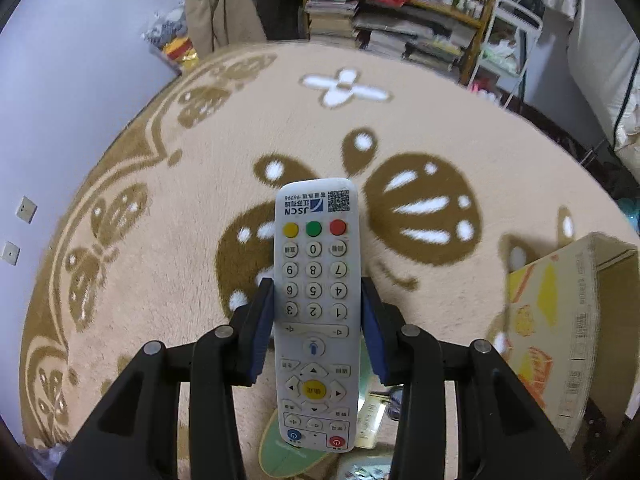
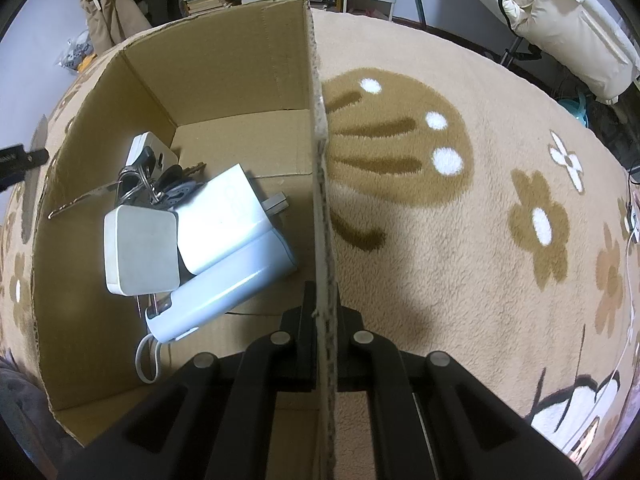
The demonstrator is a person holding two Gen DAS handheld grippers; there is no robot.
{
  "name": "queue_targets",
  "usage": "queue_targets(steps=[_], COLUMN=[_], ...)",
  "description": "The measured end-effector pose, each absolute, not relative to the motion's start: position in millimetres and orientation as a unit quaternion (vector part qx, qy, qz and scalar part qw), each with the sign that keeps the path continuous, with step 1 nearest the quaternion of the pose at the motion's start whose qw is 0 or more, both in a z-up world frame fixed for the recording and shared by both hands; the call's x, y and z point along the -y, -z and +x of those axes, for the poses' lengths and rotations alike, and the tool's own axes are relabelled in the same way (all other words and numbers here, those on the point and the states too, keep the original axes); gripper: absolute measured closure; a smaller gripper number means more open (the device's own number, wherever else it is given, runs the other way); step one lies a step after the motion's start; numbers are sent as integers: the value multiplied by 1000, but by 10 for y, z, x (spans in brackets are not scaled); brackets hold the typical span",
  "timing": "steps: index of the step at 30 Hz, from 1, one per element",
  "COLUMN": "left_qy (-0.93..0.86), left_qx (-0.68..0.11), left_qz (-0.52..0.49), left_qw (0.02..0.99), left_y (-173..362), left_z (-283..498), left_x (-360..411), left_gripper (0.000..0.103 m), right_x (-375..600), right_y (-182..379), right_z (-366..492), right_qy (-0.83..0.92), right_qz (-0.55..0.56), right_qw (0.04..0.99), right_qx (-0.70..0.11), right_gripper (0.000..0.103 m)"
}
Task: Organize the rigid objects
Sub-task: 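Lift the remote with the left tool and carry it over the box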
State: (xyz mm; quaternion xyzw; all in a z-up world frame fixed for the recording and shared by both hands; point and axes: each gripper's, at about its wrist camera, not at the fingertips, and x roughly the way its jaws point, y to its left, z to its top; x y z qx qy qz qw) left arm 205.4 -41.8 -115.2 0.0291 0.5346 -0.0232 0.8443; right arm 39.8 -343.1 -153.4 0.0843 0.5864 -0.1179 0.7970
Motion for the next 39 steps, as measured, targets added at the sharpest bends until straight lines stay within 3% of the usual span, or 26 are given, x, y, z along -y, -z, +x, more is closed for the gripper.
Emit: queue_targets(steps=[19, 39], left_qy=[138, 256], left_qx=[-450, -465], left_qz=[32, 34], left_qw=[882, 847], left_y=[319, 411], left_z=[1487, 941], left_x=[1150, 1868], left_gripper=[64, 64], right_x=[3418, 3412], right_y=[1527, 1529], right_z=[391, 395], right_qy=[118, 118], right_qz=[83, 82], right_qw=[797, 797], right_qx=[-587, -587], right_gripper=[98, 98])
